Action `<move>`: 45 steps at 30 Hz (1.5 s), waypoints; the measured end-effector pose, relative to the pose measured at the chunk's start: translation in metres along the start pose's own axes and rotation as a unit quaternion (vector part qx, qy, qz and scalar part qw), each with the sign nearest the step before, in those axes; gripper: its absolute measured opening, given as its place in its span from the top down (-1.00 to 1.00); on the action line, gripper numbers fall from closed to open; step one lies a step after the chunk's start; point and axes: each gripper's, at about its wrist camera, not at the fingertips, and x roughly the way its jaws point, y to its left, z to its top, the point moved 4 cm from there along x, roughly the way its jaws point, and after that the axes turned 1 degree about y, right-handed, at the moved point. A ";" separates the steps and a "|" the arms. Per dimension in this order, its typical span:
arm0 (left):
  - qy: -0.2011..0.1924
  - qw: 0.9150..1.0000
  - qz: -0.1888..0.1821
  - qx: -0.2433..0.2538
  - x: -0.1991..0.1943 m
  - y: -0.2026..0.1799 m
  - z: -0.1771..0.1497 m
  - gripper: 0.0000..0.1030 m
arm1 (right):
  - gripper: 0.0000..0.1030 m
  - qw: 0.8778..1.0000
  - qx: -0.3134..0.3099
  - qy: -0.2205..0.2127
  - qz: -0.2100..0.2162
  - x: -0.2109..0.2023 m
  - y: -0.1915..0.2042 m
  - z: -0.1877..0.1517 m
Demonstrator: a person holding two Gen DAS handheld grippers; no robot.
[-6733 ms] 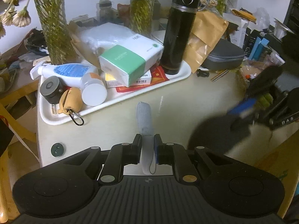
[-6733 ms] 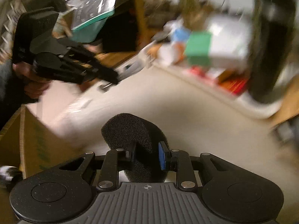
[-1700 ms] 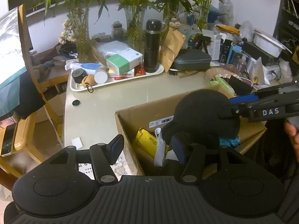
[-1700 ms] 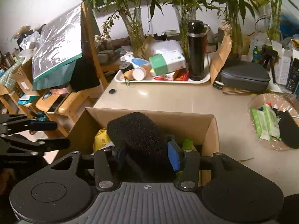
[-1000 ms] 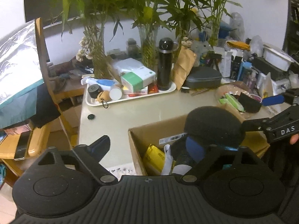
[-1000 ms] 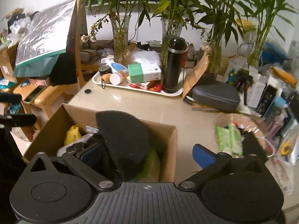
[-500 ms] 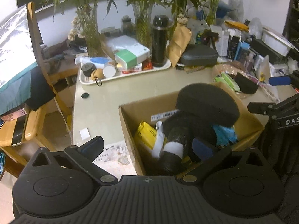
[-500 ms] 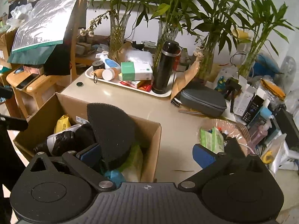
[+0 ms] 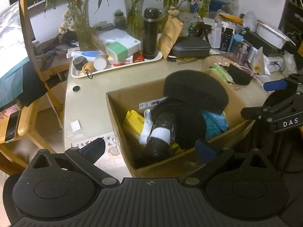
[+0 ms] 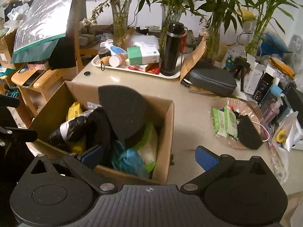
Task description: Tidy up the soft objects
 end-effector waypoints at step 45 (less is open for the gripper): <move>0.002 1.000 0.022 -0.006 0.009 -0.008 -0.038 -1.00 | -1.00 1.000 -0.017 0.009 -0.010 0.008 0.005 -0.039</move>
